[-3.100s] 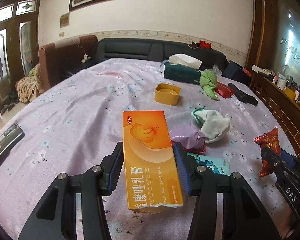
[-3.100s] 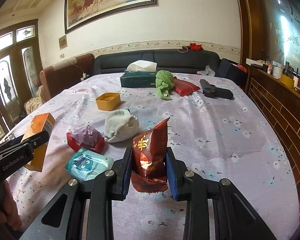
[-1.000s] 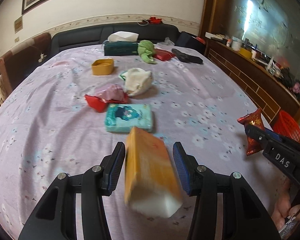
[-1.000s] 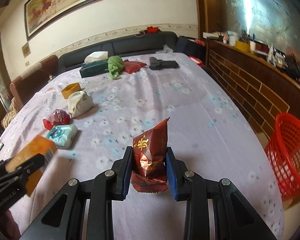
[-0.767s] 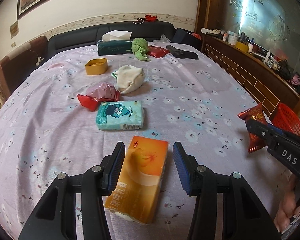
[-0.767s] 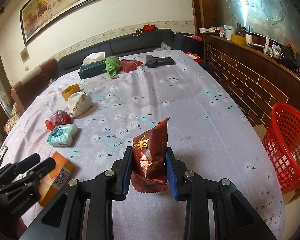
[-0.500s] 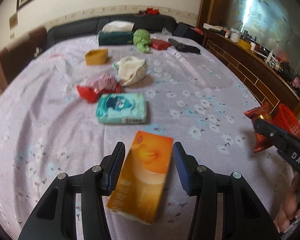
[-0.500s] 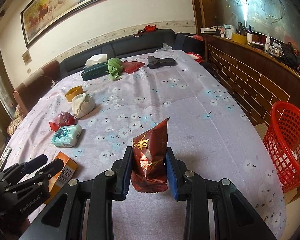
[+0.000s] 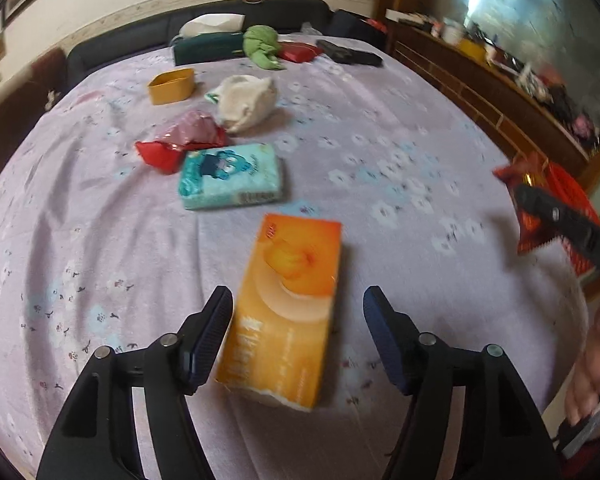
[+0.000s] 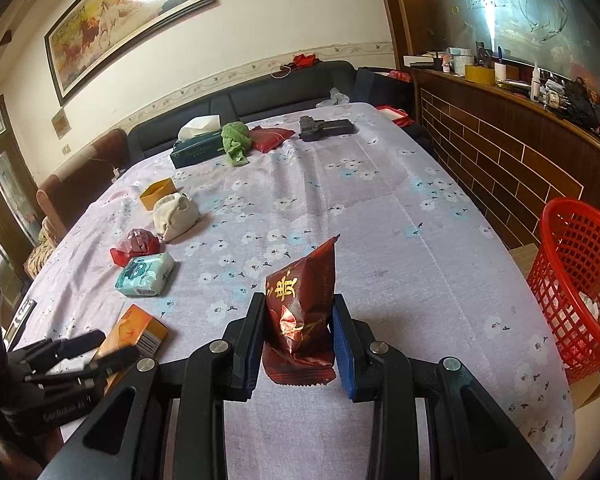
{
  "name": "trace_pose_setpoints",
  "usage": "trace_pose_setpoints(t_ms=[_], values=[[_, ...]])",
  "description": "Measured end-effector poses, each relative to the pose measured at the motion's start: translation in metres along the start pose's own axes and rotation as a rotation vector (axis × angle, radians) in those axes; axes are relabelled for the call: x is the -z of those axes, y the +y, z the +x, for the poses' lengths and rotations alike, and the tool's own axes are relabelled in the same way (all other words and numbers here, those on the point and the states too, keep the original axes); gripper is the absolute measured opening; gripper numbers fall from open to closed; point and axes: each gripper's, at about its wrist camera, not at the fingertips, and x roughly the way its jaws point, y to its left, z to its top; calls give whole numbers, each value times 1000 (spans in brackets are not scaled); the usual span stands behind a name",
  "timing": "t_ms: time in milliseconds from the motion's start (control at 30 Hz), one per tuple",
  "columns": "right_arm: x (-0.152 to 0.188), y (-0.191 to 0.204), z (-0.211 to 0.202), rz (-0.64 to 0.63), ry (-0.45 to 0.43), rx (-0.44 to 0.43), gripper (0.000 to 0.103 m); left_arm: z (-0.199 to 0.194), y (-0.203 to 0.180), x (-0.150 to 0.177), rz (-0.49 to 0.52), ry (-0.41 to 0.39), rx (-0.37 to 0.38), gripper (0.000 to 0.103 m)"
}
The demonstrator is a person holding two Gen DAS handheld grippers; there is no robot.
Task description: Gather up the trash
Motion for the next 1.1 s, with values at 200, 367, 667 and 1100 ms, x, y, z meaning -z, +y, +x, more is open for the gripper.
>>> trace_pose_setpoints(t_ms=[200,367,667,1100], values=[[2,-1,1,5,6,-12,34,9,5,3,-9,-1,-36,47],[3,4,0,-5,9,-25,34,9,11,-1,-56,-21,-5,45],[5,9,-2,-19,4,-25,34,-14,-8,-23,-16,-116,-29,45],[5,-9,-7,13,0,-7,34,-6,-48,-35,60,-101,-7,45]])
